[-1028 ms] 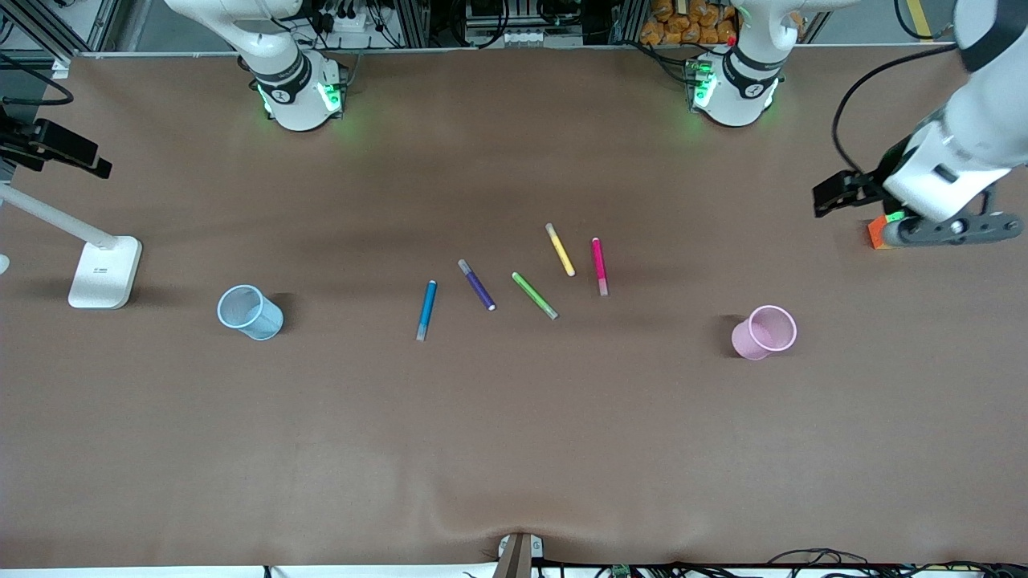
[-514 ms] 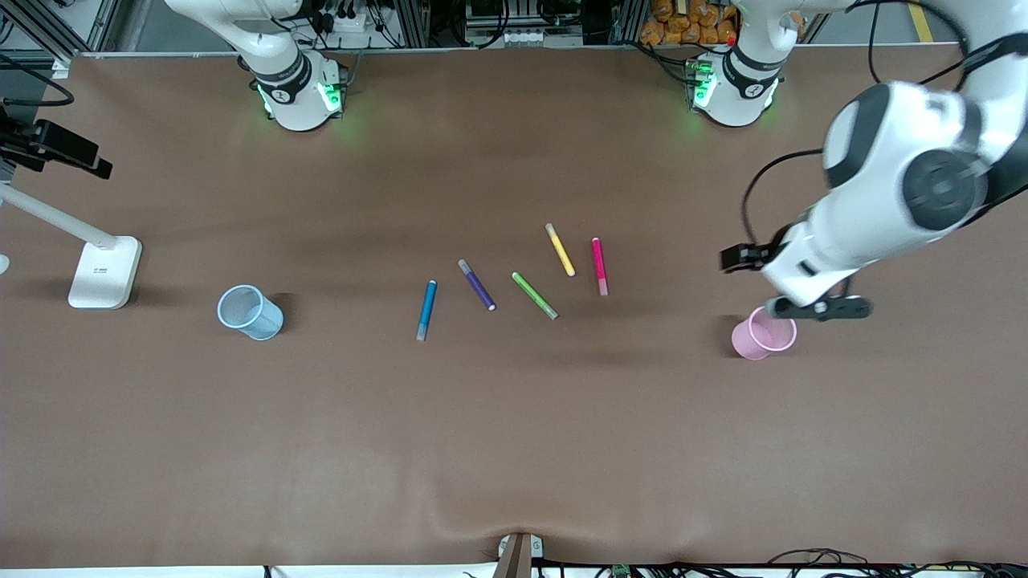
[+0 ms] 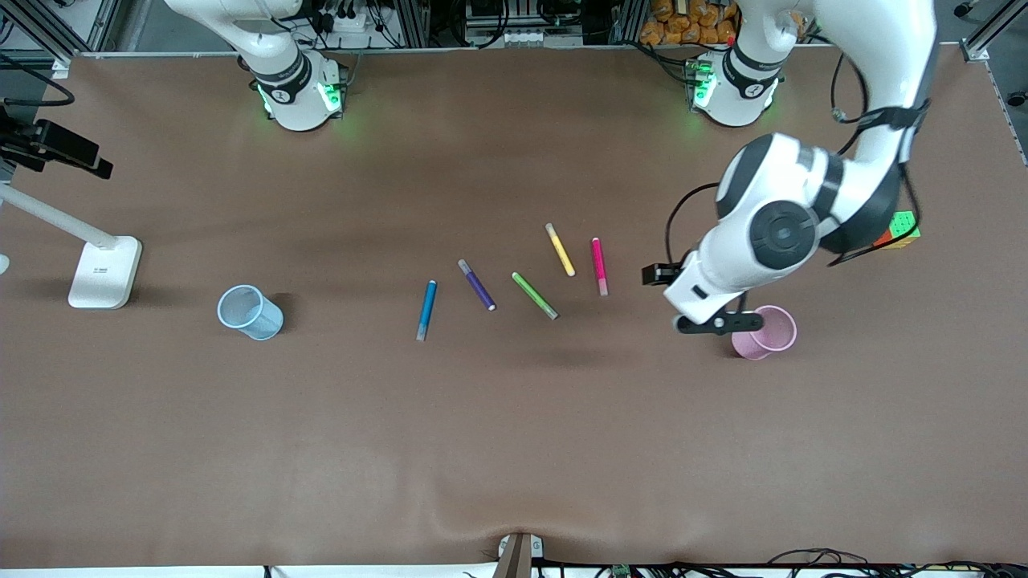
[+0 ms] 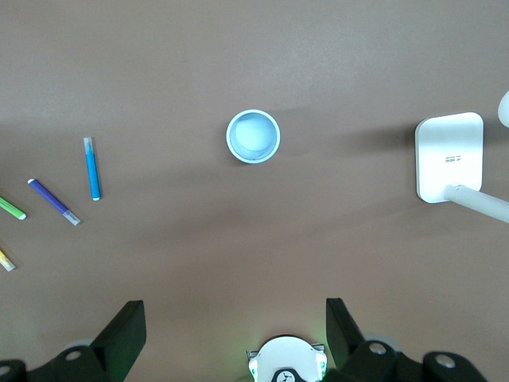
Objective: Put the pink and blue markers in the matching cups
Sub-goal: 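Lower the left gripper over the pink marker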
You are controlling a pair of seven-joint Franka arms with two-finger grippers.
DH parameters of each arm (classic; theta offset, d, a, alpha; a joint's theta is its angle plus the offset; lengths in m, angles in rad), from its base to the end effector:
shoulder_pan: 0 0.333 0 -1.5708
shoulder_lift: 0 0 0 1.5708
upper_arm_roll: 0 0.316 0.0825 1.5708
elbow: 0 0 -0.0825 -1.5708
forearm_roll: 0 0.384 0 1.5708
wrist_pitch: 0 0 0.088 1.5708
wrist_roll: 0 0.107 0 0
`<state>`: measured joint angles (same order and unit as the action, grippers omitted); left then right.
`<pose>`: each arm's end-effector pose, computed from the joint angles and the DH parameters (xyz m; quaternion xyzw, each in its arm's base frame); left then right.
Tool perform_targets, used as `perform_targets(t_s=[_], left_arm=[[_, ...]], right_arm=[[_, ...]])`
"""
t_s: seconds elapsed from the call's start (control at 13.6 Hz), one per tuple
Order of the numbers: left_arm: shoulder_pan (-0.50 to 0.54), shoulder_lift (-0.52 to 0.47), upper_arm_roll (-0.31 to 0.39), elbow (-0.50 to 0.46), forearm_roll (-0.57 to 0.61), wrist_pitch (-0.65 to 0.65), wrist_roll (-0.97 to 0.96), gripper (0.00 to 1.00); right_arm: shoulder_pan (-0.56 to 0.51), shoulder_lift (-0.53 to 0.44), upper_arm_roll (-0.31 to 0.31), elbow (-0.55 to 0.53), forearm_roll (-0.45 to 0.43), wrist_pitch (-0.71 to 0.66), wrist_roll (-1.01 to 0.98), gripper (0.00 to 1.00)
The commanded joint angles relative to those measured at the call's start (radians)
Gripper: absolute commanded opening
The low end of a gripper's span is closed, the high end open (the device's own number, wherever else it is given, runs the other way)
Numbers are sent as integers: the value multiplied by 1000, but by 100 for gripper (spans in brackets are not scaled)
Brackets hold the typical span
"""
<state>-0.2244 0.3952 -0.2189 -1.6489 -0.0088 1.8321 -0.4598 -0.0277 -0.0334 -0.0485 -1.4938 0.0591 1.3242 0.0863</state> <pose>0.5840 -0.2627 0.3735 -0.9937 -0.0137 0.1113 0.0023 0.5161 -0.0325 0.6581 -0.9944 0.0756 0.0682 0.0295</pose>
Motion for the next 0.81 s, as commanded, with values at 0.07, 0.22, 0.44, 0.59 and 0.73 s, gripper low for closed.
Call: perform_targets(t_s=[0.07, 0.22, 0.44, 0.59, 0.73], left_arm=[[-44, 40, 3, 9, -5, 53, -72, 100], [-70, 57, 4, 5, -2, 73, -88, 100], [-79, 89, 3, 1, -2, 85, -95, 100], [-84, 105, 3, -9, -2, 111, -100, 100], [-95, 120, 1, -31, -11, 151, -115, 100]], right_arm=[[-6, 3, 7, 12, -4, -8, 12, 100], [-6, 3, 7, 12, -4, -7, 12, 100], [-6, 3, 7, 12, -4, -7, 12, 100], [-6, 3, 7, 12, -2, -5, 12, 100], [-6, 4, 7, 12, -2, -5, 12, 100]])
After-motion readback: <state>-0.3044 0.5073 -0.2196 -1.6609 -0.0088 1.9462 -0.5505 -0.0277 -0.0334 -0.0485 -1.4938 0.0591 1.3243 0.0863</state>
